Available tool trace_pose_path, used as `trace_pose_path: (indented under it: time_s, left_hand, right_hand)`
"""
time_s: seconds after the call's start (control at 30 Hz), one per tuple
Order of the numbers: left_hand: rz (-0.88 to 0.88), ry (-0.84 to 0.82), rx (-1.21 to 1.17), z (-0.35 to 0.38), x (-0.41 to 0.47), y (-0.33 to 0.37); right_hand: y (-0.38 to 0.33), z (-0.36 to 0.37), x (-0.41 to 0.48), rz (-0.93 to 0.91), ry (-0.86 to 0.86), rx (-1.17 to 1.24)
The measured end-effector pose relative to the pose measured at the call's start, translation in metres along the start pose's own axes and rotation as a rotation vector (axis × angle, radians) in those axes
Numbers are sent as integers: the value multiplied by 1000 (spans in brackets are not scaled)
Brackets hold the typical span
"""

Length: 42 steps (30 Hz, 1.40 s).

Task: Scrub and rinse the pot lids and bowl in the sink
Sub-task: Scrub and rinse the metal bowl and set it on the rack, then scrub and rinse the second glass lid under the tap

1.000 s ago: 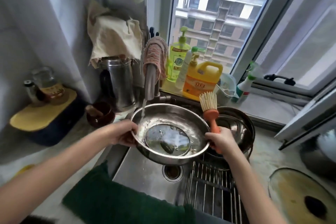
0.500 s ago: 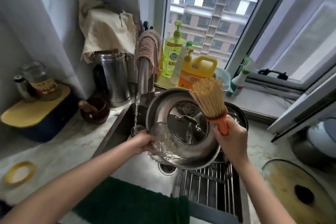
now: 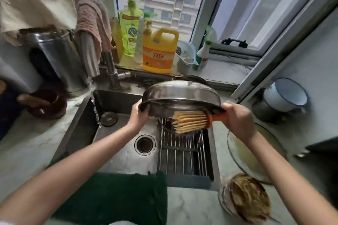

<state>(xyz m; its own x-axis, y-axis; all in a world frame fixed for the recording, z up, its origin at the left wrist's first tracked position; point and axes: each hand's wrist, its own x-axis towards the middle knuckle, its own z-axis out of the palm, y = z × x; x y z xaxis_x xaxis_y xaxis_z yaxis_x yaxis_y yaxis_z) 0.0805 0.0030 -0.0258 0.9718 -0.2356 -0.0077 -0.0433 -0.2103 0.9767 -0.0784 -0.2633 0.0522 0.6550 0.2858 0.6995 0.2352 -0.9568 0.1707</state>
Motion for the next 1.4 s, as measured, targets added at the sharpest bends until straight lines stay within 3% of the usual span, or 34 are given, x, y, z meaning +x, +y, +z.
trace_pose_path:
  time_s: [0.07,0.27,0.4,0.57,0.7,0.8,0.9,0.97,1.03,1.1,1.17,1.27,1.4]
  left_hand:
    - [24,-51,91,14,1,-4]
    - [-153,-106,111,42,-15,-22]
    - [-169,-156,132,47,-24,-29]
    - [-218,-158,144,55,-29,-31]
    - [-222,-173,171,50,-31,-39]
    - [-235,-153,215,46,-32,-42]
    - [-240,-167,270,54,-40,-38]
    - [-255,-167,288,58,-47,-37]
    - [-264,-159,289,57,-54,-39]
    - [-261,-162,282,56,-58,-45]
    - [-287,-143,270,56,-62,-44]
    - [-304,-92,280,56,-71,-34]
    - [-142,-41,302,55,-78,-23]
  right_hand:
    - [10,6,-17,83,-101,-17]
    - [19,35,-66,320,-310,10]
    - [23,49,-76,422,-365,-10]
    - [24,61,-90,521,-357,7]
    - [28,52,-100,440,-341,43]
    - [34,32,-113,392,-208,58]
    - [47,3,-133,635,-147,-61]
    - [59,-11,-142,964,-264,-94]
    - [70,-19,-151,1219,-543,-112]
    - [79,-26,-165,1328,-820,-151]
    - [81,-28,-181,1349,-981,-136]
    - [80,-25,-193,1365,-945,-89]
    - [80,-25,-185,1347,-934,-88]
